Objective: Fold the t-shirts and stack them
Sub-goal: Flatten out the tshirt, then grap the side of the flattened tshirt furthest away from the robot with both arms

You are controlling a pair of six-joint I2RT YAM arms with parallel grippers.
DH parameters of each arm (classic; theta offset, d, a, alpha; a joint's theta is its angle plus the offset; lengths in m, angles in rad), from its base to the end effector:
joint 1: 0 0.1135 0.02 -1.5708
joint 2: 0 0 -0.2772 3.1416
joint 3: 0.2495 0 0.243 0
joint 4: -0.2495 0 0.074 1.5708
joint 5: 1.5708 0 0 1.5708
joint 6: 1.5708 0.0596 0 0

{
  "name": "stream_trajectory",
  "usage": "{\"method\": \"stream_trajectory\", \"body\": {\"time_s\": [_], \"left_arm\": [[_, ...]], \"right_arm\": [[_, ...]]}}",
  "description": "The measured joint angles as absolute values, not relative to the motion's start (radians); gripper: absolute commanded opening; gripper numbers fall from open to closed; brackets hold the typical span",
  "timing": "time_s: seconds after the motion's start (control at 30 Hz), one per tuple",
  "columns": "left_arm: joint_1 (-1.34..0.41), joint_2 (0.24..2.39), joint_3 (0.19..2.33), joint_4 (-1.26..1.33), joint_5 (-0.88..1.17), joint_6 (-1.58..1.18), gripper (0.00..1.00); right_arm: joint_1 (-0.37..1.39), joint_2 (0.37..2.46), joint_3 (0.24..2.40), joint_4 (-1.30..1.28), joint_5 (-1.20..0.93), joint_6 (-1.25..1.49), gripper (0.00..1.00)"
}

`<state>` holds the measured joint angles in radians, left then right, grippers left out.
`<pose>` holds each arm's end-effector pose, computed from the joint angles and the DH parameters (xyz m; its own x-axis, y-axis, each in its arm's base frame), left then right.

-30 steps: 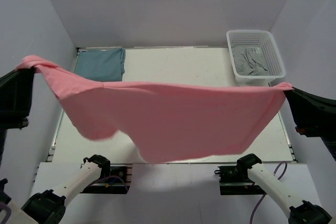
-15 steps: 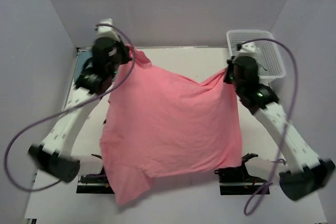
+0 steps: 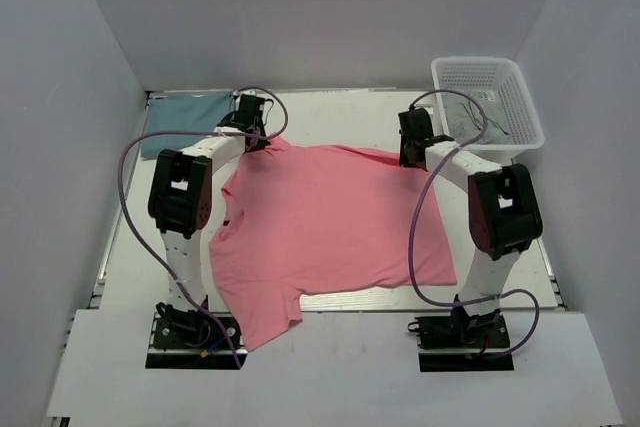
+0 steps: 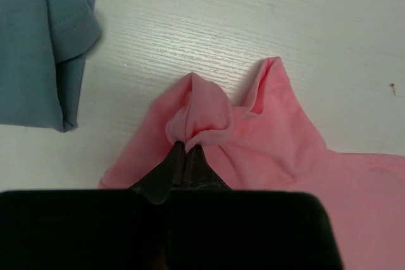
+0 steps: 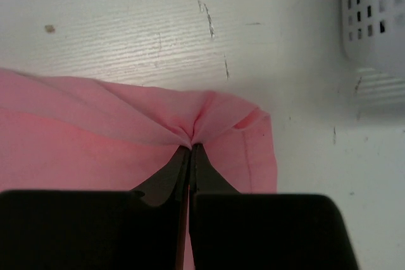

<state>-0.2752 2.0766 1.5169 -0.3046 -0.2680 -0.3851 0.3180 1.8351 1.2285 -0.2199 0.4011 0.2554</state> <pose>0.4576 -0.1128 0.1818 -0.7147 -0.1746 -0.6773 -0.1854 0.9810 -0.0572 0.3942 0.1053 0.2013 -0.6853 0.0193 -0.7280 0.1411 0.9842 -0.1067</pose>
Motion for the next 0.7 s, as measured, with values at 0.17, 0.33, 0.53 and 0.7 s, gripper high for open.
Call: {"method": "stream_trajectory", "body": {"time_s": [0.17,0.33,0.53,0.7], "left_arm": [[-0.262,2.093,1.526,-0.279,-0.234,-0.381,0.0],[-0.262,2.077,1.539,-0.26,-0.215,-0.381,0.0],[-0.268,1.895,1.379,-0.292,-0.208,-0.435,0.0],[-0.276,1.646,1.182,-0.336,-0.214,-0.522,0.0]], "right_arm": [[0.301,1.869,1.254,-0.2,0.37,0.25,0.0],[0.297,1.868,1.267,-0.182,0.34,0.238,0.0],[0.297,1.792,1.219,-0.181,0.307,0.219,0.0],[0.297,1.665,1.14,-0.181,0.283,0.203,0.0]]}}
